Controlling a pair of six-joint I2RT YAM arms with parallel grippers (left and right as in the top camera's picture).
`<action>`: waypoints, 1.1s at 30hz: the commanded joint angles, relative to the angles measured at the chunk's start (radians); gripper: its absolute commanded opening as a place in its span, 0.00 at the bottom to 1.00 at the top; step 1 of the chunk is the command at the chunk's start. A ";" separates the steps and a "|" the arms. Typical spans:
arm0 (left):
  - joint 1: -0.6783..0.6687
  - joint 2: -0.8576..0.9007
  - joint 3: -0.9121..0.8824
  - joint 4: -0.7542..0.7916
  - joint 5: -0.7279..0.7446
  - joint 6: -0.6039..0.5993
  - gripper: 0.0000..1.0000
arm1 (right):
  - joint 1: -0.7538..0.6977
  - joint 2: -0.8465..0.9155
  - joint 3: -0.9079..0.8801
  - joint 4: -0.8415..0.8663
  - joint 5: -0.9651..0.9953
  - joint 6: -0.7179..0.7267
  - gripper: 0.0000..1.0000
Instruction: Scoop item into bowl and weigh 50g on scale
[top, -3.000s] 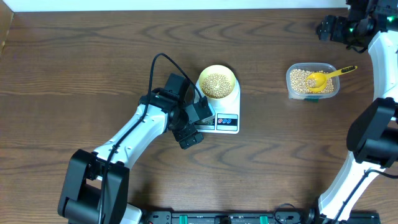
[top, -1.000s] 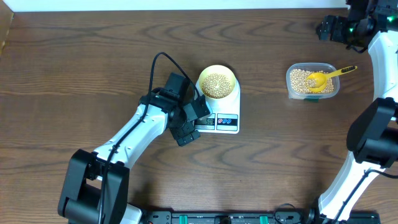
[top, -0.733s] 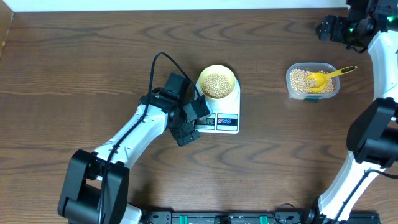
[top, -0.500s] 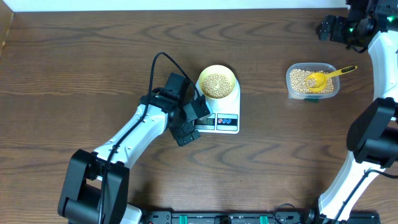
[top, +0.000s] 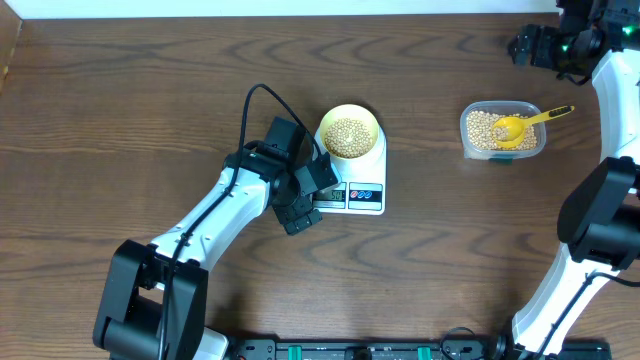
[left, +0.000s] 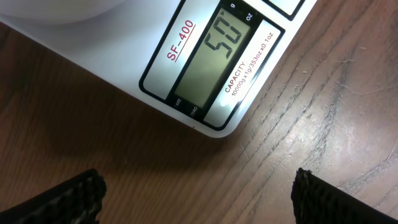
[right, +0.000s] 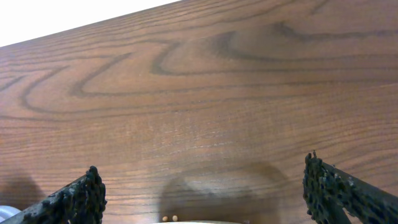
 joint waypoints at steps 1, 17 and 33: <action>-0.001 0.007 -0.006 0.000 -0.010 0.017 0.98 | -0.001 0.013 0.017 -0.003 -0.010 0.006 0.99; -0.001 0.006 -0.006 0.000 -0.010 0.017 0.98 | -0.026 0.008 0.017 -0.010 -0.010 0.006 0.99; -0.001 0.006 -0.006 0.000 -0.010 0.017 0.98 | -0.023 0.008 0.017 -0.010 -0.010 0.006 0.99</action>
